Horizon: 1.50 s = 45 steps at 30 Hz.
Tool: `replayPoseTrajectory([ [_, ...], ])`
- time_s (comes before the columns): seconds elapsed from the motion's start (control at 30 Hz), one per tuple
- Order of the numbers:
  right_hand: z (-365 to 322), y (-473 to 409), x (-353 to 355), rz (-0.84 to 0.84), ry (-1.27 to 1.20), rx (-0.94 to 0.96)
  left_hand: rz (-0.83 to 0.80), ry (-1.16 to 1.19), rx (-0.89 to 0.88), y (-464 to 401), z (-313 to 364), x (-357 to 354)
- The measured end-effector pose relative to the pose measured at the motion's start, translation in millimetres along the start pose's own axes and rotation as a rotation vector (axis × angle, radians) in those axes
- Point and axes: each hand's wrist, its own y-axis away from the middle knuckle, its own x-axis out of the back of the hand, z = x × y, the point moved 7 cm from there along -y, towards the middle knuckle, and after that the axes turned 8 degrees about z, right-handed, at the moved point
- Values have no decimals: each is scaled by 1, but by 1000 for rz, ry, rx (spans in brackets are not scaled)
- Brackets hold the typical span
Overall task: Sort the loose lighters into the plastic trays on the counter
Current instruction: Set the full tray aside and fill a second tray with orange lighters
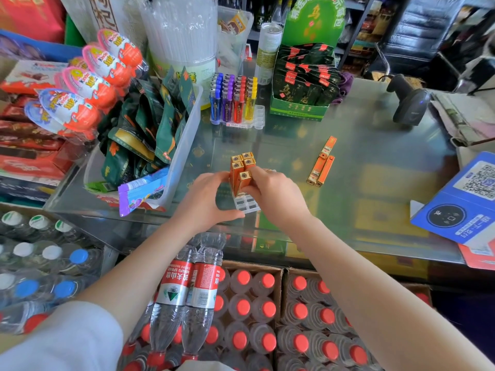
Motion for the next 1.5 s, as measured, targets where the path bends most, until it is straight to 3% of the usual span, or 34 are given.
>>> replayPoseTrajectory([
  [0.2, 10, 2, 6, 94, -59, -205, 0, 3, 0, 1, 2, 0],
  [0.4, -5, -5, 17, 149, -49, -14, -25, -5, 13, -1, 0, 0],
  [0.5, 2, -3, 15, 160, -44, -44, -33, -3, 11, -1, -1, -1],
  [0.63, 39, 6, 15, 185, -173, -213, -28, -2, -21, -3, -1, -4],
  [0.73, 77, 17, 21, 330, -107, -322, -31, 10, -47, -5, 2, -6],
  [0.83, 124, 28, 28, 434, -91, -594, -56, 17, -71, -9, 7, -7],
  [1.0, 170, 28, 21, 280, -191, -856, -88, 2, -84, -12, 11, -9],
  [1.27, 191, 25, 28, 189, -2, -931, -73, 20, -89, -12, 20, -12],
  [1.33, 188, 33, 32, 250, -97, -910, -64, 14, -97, -9, 22, -13],
  [1.5, 154, 46, 32, 371, -395, -630, -54, 17, -92, -4, 22, -15],
])
